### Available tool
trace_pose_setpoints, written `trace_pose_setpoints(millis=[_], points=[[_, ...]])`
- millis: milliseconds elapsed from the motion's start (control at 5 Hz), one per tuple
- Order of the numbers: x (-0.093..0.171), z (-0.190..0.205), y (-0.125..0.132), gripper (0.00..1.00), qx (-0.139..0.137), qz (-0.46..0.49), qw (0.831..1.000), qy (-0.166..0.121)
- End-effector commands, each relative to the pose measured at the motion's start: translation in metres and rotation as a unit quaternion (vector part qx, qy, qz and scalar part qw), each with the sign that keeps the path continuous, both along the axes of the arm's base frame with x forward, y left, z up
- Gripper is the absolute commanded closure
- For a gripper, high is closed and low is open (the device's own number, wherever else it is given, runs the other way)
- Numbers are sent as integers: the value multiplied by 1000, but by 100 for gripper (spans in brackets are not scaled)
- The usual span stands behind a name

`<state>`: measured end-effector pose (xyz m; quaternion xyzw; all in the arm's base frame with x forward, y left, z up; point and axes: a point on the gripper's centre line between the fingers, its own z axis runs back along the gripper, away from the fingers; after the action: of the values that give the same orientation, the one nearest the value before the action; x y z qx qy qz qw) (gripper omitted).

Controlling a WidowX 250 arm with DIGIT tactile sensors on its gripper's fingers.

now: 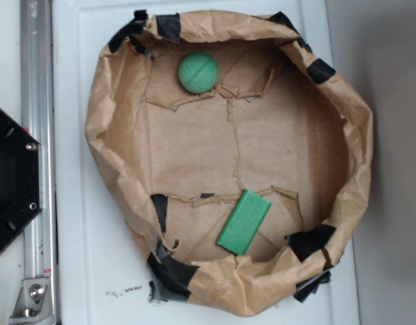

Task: Grab the green block.

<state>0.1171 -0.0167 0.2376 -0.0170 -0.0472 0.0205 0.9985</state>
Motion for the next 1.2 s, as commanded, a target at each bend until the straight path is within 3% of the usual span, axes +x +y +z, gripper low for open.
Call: trace_pose_setpoints(millis=[0, 200, 600, 800, 1000], points=[[0, 0, 0, 0, 0, 0, 1000, 0], [42, -48, 12, 0, -23, 120, 992, 22], [86, -102, 16, 0, -123, 269, 954, -40], [118, -126, 0, 0, -124, 285, 949, -47], [144, -130, -11, 0, -107, 266, 958, -27]])
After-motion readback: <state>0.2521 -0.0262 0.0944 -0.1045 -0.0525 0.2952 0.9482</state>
